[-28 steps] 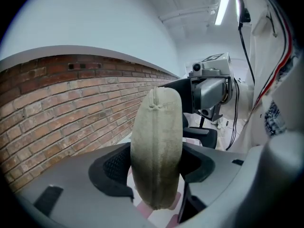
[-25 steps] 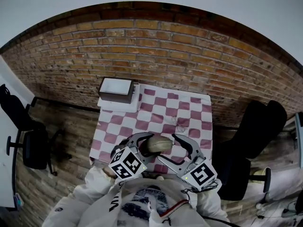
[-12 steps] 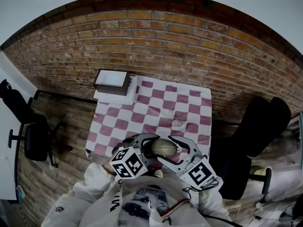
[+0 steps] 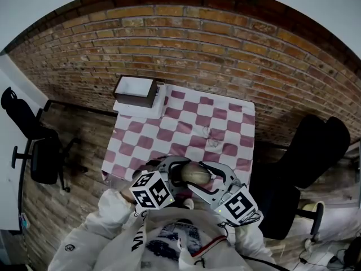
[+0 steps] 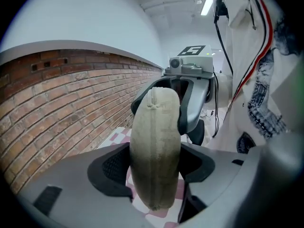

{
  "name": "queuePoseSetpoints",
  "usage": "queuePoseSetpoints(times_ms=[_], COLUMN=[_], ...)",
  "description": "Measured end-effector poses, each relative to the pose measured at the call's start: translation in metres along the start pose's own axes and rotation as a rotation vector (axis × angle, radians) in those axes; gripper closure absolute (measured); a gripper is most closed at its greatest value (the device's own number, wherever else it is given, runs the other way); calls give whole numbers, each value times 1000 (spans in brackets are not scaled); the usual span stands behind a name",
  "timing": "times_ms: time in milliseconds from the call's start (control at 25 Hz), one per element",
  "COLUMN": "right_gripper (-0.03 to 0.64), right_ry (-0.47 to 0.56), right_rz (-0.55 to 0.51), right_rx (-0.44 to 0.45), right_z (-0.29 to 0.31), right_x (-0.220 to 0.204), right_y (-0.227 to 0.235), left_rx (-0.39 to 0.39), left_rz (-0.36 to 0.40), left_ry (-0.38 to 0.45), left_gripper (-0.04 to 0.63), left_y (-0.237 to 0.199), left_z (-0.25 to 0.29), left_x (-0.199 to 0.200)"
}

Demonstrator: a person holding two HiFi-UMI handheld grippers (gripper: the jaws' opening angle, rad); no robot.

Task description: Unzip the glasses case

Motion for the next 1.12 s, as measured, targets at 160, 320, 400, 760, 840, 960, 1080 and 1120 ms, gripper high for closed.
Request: queuePoseSetpoints(times_ms=[160,320,400,760,840,960,1080,1120], right_gripper=[336,338,341,376,377,382,382,383], right_ry=[32,109,141,192,196,210,236,251], right_rz=[10,51,76,181,201,230,255,270], right_rx=[19,29,25,69,82,100,112,118], right_z=[-4,-9,-12,-20,-16,-12,-15,-16], right_x=[1,8,11,5,4,4,5,6], right_y=[0,2,5,12,11,9,11,12], left_rx=[-27,-56,-59,-191,-230,-248,-299,-324], left_rz=[-11,-37,-54,-266,-308,-318,-359,-388], left_ry=[25,86,111,329,389,414,450,477], left_gripper=[310,310,309,268,268,268,268,268], left_y=[3,3,1,-2,-2,-1,-2,-3], left_z=[-2,-9,-11,-27,-27,-24,-25,-27], left_x=[2,4,5,5,11,16,14,13])
Point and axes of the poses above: the fingertips, and each gripper's own axes: z forward along the fingers, y to its right, x out of its top, the point moved 3 cm from there along -z, backward along the fingers, and after that the axes turned 11 degrees about -y, right-handed, at the moved point
